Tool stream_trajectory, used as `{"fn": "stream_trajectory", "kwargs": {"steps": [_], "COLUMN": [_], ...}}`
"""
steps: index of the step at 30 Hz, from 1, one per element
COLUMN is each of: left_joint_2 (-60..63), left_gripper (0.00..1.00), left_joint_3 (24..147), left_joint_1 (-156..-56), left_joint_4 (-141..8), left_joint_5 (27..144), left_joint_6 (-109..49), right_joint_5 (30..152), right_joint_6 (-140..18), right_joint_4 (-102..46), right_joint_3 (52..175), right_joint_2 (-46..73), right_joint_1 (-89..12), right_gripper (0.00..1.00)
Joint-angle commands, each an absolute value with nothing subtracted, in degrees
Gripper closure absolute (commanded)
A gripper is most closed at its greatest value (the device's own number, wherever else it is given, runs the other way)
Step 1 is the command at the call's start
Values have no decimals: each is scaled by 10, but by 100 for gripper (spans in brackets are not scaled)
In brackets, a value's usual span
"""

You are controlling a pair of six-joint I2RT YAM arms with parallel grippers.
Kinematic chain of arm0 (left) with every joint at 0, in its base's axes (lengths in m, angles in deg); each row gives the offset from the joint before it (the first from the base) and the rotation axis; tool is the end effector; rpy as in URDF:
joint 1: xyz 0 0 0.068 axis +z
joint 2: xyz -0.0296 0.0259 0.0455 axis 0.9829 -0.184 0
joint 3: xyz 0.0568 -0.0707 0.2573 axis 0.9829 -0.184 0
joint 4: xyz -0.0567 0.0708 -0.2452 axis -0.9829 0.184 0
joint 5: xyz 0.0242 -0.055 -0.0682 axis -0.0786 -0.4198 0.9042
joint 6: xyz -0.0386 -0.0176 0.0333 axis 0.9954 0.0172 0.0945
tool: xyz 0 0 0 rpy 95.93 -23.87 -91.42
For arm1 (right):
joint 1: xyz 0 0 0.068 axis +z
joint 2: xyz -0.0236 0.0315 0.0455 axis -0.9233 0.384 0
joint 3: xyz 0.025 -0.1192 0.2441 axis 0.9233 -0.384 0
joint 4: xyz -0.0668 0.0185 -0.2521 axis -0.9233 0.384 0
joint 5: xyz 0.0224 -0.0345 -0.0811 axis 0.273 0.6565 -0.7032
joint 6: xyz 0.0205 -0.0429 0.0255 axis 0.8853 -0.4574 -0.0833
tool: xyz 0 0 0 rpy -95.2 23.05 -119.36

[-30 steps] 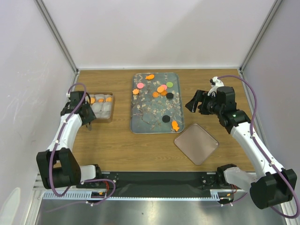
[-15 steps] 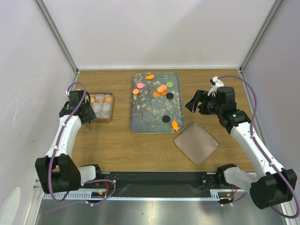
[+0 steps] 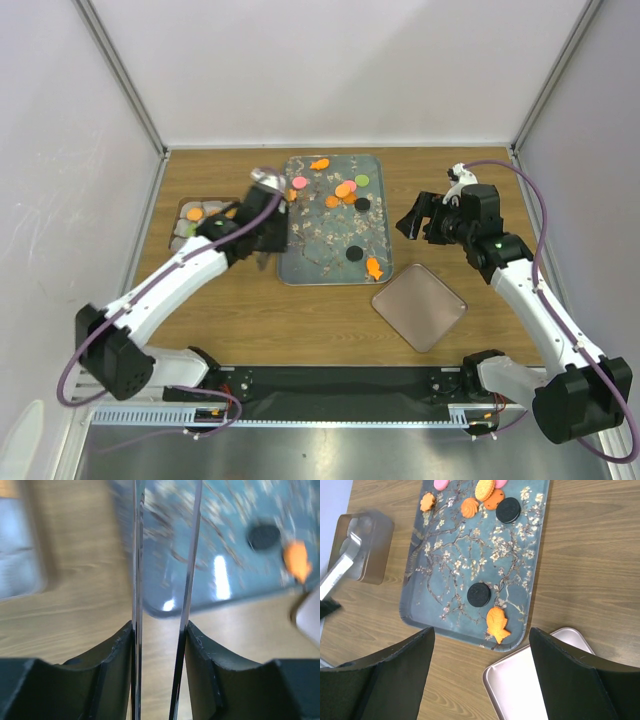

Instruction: Pack the cookies

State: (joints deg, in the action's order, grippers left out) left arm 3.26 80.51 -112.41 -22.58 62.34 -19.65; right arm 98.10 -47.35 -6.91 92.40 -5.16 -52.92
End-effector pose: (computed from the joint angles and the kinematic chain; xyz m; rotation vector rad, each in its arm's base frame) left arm 0.2301 -0.1387 0.3182 0.1184 2.3795 -0.1392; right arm 0.2328 0.0695 0.3177 -0.0447 2.1433 0.6365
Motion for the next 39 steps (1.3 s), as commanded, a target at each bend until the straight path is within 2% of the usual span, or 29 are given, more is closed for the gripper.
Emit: {"fn": "stream_trajectory", "kwargs": {"steps": [1, 6, 12, 29, 39], "left_joint_2": [-9, -57, -98, -204, -209], "left_gripper": [53, 52, 51, 51, 50], "left_joint_3": [826, 830, 840, 930, 926], "left_joint_1": [-1215, -1302, -1345, -1397, -1399], "left_joint_4": [-212, -228, -233, -162, -173], "left_joint_5": [604, 623, 625, 531, 548], "left_joint_6": [-176, -168, -159, -162, -172], "right_joint_5": [965, 959, 958, 963, 964], "right_joint_6": [-486, -488, -488, -488, -488], "right_joint_4": [-79, -74, -73, -73, -73], "right_joint_3": [931, 932, 933, 933, 933], "right_joint_2": [-50, -46, -45, -52, -54], "right_joint_1": [-530, -530, -530, -531, -529], "right_gripper": [17, 17, 17, 17, 17]}}
